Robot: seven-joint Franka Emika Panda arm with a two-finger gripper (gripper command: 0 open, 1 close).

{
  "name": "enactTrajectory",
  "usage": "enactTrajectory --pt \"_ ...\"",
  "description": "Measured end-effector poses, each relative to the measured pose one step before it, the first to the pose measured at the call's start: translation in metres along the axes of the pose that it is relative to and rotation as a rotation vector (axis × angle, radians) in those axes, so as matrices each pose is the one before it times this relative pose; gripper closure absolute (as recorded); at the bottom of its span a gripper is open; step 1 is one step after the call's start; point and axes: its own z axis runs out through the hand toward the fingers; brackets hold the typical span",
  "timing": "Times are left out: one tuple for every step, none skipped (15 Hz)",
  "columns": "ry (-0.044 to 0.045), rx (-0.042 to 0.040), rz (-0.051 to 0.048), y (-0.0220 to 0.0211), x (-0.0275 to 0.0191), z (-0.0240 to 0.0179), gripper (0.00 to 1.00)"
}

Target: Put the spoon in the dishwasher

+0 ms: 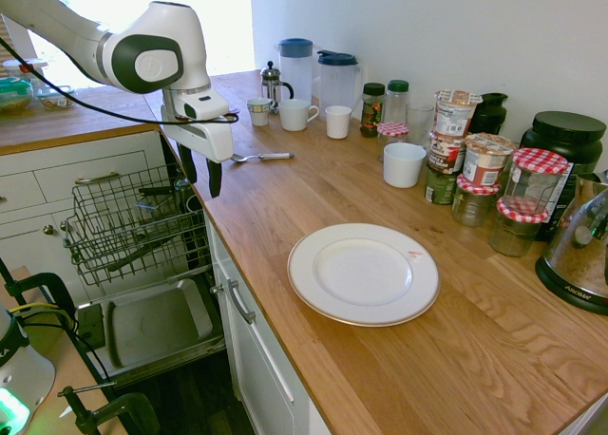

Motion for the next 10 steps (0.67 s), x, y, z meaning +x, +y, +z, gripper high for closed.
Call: enactTrajectory --pt "-0.00066 -0.00065 -0.00002 -0.00006 0.00004 0.00048 0.0" --pt "-0.00067 0.00208 0.00573 -0.00073 0.00052 -0.0007 0.0" --pt "-0.00612 0.00857 0.03095 -0.00317 0.00208 -0.00358 0.0" --pt "-0.01196 0.01076 0.04695 -0.00648 0.00326 -0.00589 0.0" --pt "-0.01513 0.00941 0.05819 -0.0096 0.00253 -0.00599 0.0" --pt "-0.00898 0.00822 0.06508 -0.01323 0.00064 -0.00534 0.0" --pt "-0.00132 0.01056 0.06721 -0.0154 -0.00188 -0.00335 0.0" --pt "-0.00066 0.01048 0.06861 -0.01715 -0.00518 -0.00076 0.0" --pt "-0.00209 0.01334 0.06612 -0.01753 -0.00706 0.00165 0.0" --pt "-0.00065 0.01922 0.06769 -0.01913 -0.00693 0.00193 0.0"
